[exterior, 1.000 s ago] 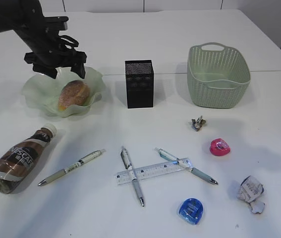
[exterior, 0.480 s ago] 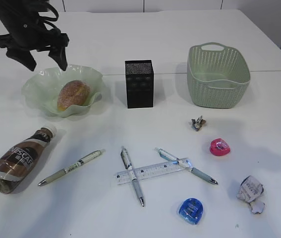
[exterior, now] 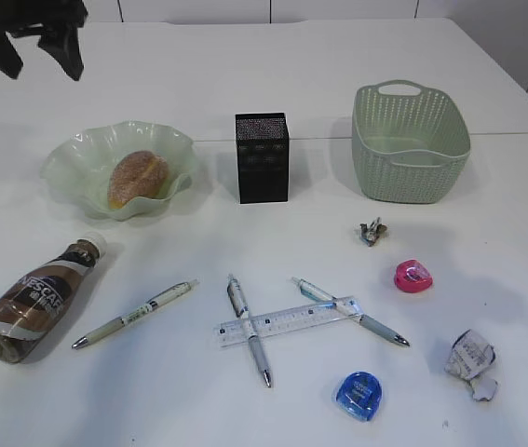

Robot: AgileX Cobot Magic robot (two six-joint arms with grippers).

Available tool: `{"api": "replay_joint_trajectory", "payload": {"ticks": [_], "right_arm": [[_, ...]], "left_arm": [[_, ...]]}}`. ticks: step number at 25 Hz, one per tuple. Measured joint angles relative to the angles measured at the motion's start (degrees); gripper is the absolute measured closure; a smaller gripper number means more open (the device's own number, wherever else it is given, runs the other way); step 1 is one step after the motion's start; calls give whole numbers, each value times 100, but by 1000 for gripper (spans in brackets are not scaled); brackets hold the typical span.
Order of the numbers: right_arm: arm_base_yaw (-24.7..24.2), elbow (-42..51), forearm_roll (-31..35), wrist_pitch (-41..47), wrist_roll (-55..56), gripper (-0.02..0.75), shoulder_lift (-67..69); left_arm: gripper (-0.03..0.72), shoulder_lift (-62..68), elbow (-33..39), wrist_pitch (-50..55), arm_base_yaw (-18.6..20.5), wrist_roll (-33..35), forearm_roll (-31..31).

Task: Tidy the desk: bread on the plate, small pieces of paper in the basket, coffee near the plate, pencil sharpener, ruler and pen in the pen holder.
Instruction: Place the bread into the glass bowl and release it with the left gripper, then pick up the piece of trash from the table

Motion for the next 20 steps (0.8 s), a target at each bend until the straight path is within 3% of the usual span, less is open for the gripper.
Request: {"api": "replay_joint_trajectory", "payload": {"ticks": [11, 16, 17, 19, 20], "right_arm": [[29, 0, 9, 0, -61, 167, 308], [405, 0, -138, 0, -175, 167, 610], [707, 0, -328, -10, -185, 167, 743], [707, 0, -328, -10, -185, 167, 743], [1035, 0, -499, -10, -196, 167, 897]], "left_arm": [[134, -1366, 0, 77, 278, 75, 144], [136, -1743, 0, 116, 409, 80, 167], [137, -1802, 0, 126, 444, 80, 167], [137, -1893, 0, 126, 473, 80, 167], [137, -1961, 62, 126, 478, 80, 167]]}}
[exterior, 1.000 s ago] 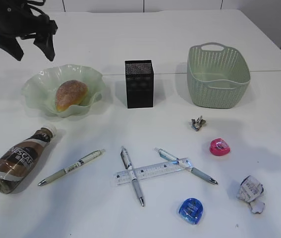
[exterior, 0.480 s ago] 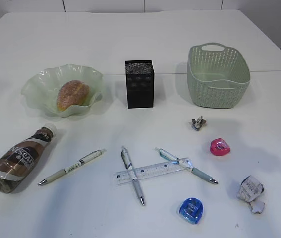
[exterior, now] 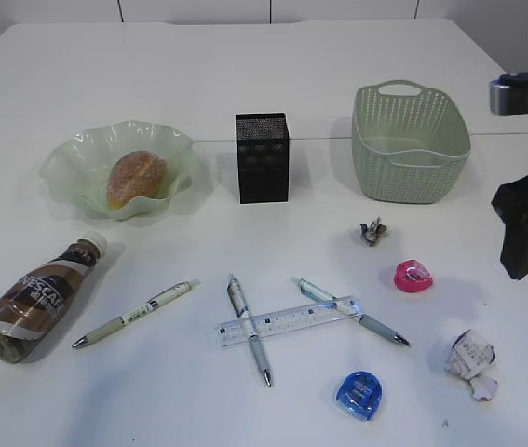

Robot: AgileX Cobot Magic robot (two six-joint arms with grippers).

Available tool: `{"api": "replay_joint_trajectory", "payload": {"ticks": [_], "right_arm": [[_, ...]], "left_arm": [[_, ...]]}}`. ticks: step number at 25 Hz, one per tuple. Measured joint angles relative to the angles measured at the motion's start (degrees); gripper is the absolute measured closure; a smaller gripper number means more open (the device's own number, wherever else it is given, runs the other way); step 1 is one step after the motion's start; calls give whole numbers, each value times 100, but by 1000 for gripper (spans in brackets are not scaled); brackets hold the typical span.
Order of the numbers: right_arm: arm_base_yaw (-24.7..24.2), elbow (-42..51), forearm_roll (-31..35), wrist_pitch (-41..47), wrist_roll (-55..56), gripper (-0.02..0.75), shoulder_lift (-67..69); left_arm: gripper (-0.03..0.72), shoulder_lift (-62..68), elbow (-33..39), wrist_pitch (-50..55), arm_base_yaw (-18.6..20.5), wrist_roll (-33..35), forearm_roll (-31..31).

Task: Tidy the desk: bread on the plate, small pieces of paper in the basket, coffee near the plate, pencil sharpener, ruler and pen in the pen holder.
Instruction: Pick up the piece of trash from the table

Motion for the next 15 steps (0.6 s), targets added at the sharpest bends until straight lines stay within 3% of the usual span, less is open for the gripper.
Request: {"api": "replay_joint_trajectory", "payload": {"ticks": [6, 15], "right_arm": [[171, 0, -13, -34, 0, 167, 468], [171, -12, -67, -53, 0, 167, 988]], "left_arm": [[137, -223, 411, 12, 0, 0, 60], [137, -249, 440, 12, 9, 0, 72]]}}
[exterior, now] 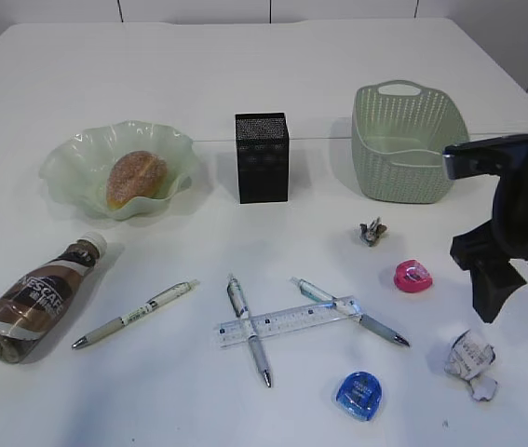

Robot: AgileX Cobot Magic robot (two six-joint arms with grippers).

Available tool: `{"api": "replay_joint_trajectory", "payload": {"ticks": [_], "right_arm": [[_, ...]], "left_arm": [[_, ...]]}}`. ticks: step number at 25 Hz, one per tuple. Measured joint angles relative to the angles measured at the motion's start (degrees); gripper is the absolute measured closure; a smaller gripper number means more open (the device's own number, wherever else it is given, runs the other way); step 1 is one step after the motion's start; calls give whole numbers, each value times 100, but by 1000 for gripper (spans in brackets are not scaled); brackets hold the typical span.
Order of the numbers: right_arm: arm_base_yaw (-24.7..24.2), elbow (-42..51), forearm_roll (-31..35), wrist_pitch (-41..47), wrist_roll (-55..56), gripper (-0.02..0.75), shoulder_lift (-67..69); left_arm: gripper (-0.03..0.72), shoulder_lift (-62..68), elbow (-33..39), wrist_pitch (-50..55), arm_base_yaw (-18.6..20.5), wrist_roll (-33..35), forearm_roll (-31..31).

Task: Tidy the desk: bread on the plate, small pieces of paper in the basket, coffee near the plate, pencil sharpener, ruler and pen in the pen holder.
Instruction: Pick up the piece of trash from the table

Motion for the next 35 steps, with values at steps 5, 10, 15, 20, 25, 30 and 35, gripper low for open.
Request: {"api": "replay_joint_trajectory", "payload": {"ticks": [5, 10, 15, 20, 25, 30, 35], "right_arm": [[53, -10, 84, -382, 14, 167, 456], [53, -10, 262, -796, 123, 165, 688], [53, -10, 309, -849, 145, 165, 918], [66, 202, 312, -959, 153, 165, 1048], [66, 493, 312, -1217, 167, 165, 1058], [66, 641, 312, -1613, 167, 165, 1058], [66, 671, 312, -1684, 167, 165, 1058]], "left_arm": [[137, 0, 0, 0, 0, 0, 2], [137, 0, 0, 0, 0, 0, 15], [137, 0, 0, 0, 0, 0, 24], [139, 0, 0, 0, 0, 0, 24], [141, 0, 0, 0, 0, 0, 24], [141, 0, 0, 0, 0, 8, 24], [141, 0, 0, 0, 0, 8, 24]]}}
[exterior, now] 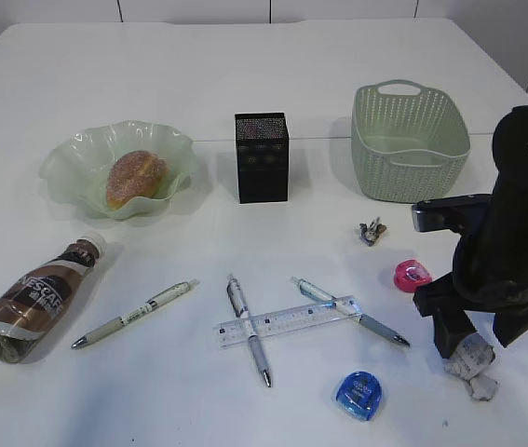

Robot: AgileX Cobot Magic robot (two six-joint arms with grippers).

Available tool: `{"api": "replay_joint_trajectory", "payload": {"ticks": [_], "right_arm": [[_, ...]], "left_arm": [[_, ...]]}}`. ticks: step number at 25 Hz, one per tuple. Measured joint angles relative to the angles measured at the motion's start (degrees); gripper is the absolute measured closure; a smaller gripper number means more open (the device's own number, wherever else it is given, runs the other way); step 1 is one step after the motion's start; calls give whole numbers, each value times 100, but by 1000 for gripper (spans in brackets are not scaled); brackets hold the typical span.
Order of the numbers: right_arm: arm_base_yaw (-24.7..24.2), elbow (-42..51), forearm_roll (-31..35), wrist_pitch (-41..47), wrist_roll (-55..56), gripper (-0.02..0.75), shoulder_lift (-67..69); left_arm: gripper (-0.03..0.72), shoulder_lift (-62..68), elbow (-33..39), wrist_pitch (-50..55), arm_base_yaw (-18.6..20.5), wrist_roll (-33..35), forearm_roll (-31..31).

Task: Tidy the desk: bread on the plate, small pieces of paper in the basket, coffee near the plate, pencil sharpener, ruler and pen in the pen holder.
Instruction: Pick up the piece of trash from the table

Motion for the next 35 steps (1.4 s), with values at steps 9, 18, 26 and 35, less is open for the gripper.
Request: {"api": "replay_joint_trajectory", "payload": {"ticks": [9, 18, 26, 35], "right_arm": [[0, 75, -96, -299, 0, 165, 25], [0, 75, -105, -260, 13, 165, 310], [0, 75, -105, -260, 21, 165, 446], [0, 75, -24, -251, 21, 190, 448]], "left_arm": [[147, 0, 0, 0, 0, 0, 0], [152, 0, 0, 0, 0, 0, 0], [155, 0, 0, 0, 0, 0, 0], [165, 0, 0, 0, 0, 0, 0]]}}
